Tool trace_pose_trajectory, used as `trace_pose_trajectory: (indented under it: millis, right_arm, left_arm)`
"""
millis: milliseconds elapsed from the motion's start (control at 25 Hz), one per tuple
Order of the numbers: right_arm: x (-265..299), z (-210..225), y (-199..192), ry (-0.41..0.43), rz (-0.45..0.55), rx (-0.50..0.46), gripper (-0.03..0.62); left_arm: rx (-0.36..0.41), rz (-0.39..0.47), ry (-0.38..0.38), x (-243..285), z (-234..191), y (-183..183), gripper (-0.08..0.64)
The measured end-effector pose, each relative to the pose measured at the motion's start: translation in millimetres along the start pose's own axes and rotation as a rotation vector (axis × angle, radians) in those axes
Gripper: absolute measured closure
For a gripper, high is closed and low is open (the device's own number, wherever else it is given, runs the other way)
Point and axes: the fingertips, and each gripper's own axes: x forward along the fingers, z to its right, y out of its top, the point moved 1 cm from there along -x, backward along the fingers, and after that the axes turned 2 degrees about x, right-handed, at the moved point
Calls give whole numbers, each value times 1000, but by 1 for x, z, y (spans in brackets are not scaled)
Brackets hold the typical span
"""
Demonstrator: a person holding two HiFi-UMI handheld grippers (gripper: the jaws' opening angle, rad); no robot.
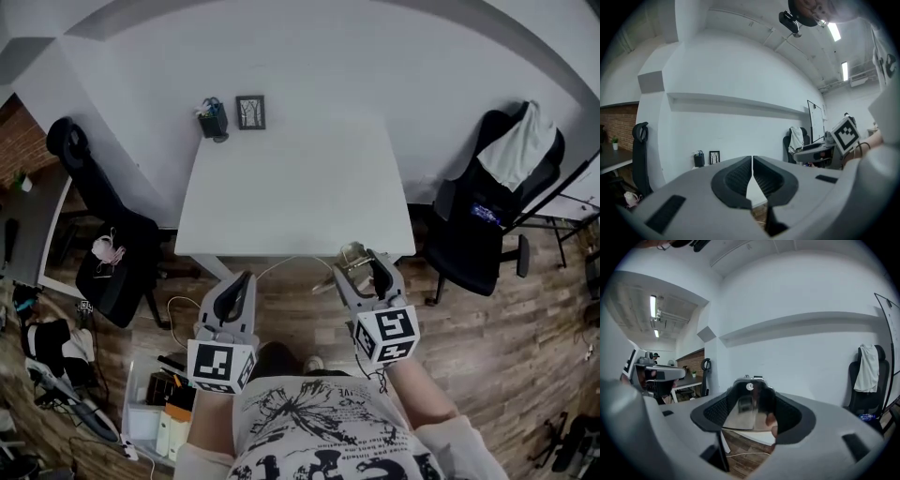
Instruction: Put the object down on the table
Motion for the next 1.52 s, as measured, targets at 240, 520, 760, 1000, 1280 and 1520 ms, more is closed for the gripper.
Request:
trace_pose_trajectory:
  millis: [240, 520, 760, 1000, 1280, 1520]
  right_arm:
    - [61, 15, -7, 10, -45, 24, 314]
    - [166, 33, -9, -20, -107, 8, 313]
    - [264, 56, -25, -70, -212, 15, 313]
    - [340, 73, -74, -103, -388, 32, 313]
    - [396, 98, -146, -149, -590, 36, 313]
    - [420, 104, -176, -155, -693, 32, 313]
  left_arm:
    - [-15, -32, 16, 46, -34, -17, 548]
    - [-34, -33, -18, 135, -103, -25, 548]
    - [-42, -47, -56, 212, -167, -36, 548]
    - [-23, -65, -98, 259, -204, -52, 548]
    - [-46, -102, -110, 295, -233, -85, 548]
    - [-65, -149, -113, 315, -247, -110, 548]
